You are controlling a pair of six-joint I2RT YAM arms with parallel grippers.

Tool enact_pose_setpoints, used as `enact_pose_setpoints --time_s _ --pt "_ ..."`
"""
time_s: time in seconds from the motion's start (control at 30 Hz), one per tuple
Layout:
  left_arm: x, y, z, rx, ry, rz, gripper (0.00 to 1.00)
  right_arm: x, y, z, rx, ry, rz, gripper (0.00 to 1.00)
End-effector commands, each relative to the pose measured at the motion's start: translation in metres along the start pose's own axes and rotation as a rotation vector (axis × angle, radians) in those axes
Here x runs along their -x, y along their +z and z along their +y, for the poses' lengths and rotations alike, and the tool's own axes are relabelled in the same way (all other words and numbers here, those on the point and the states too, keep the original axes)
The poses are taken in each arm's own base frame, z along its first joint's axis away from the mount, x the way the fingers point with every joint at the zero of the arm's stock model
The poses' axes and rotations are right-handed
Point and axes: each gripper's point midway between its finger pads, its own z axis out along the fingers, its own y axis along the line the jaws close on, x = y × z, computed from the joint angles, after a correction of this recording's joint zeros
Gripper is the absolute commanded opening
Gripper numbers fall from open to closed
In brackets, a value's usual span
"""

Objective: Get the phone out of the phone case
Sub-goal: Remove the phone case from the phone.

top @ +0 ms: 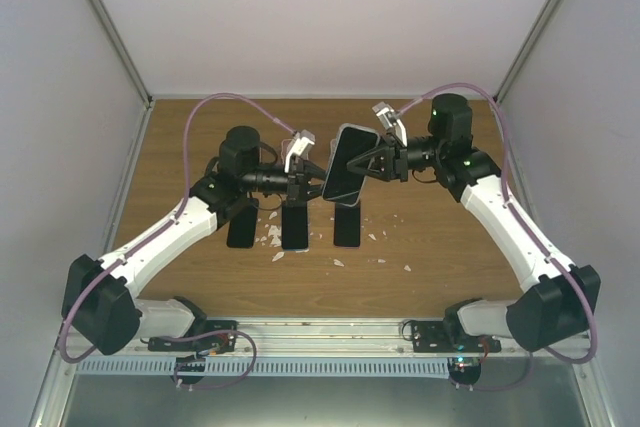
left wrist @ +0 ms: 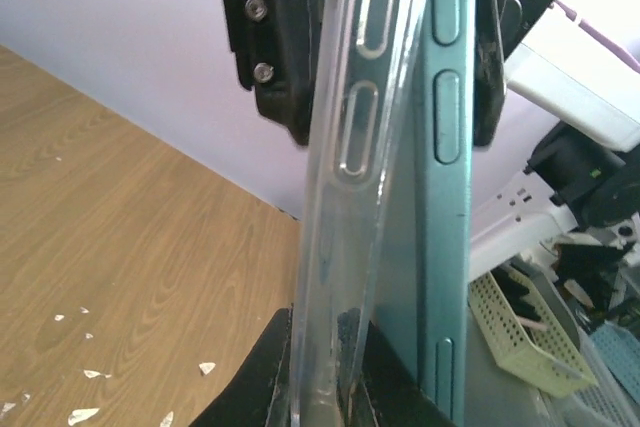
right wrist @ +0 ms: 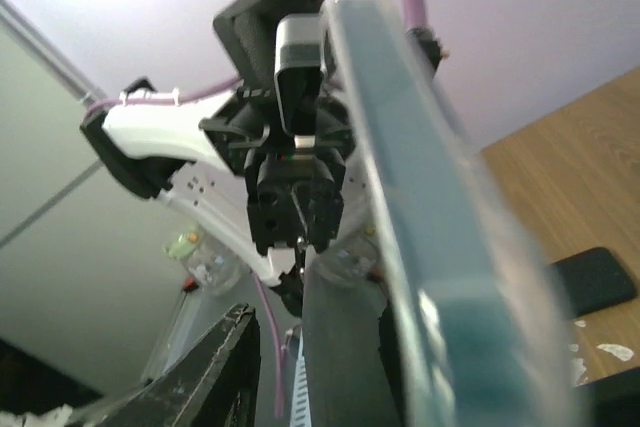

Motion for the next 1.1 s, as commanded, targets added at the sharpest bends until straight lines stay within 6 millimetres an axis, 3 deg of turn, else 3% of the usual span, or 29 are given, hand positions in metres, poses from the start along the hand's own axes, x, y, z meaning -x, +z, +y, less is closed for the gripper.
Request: enact_pose_setpoints --time_s 0.0,0.03,0.17,0.37,0.57,0.8,1.07 --pt "0.034 -0.017 -0.003 0.020 0.015 -0.158 0.00 0.030 -0.016 0.002 -0.050 -0.051 -0.040 0.37" --pt "0.034 -0.020 0.001 0.027 -0.001 -0.167 0.00 0.035 -0.020 -0.004 -0.084 -0.055 -0.054 0.38" --pt "0.032 -0.033 0.021 0.077 -0.107 -0.205 0.00 0.050 -0.039 -0.027 -0.235 -0.092 -0.094 0.63" --pt "0.026 -0.049 0.056 0.206 -0.328 -0.261 0.00 0.066 -0.056 -0.052 -0.489 -0.274 -0.082 0.75" --pt "0.021 -0.058 0.085 0.313 -0.540 -0.315 0.00 0.058 -0.057 -0.075 -0.720 -0.480 0.033 0.76" --pt "0.013 -0.058 0.100 0.326 -0.681 -0.322 0.00 0.039 -0.022 -0.080 -0.844 -0.755 0.198 0.75" --pt "0.009 -0.056 0.108 0.321 -0.736 -0.318 0.00 0.019 0.019 -0.080 -0.804 -0.846 0.288 0.71"
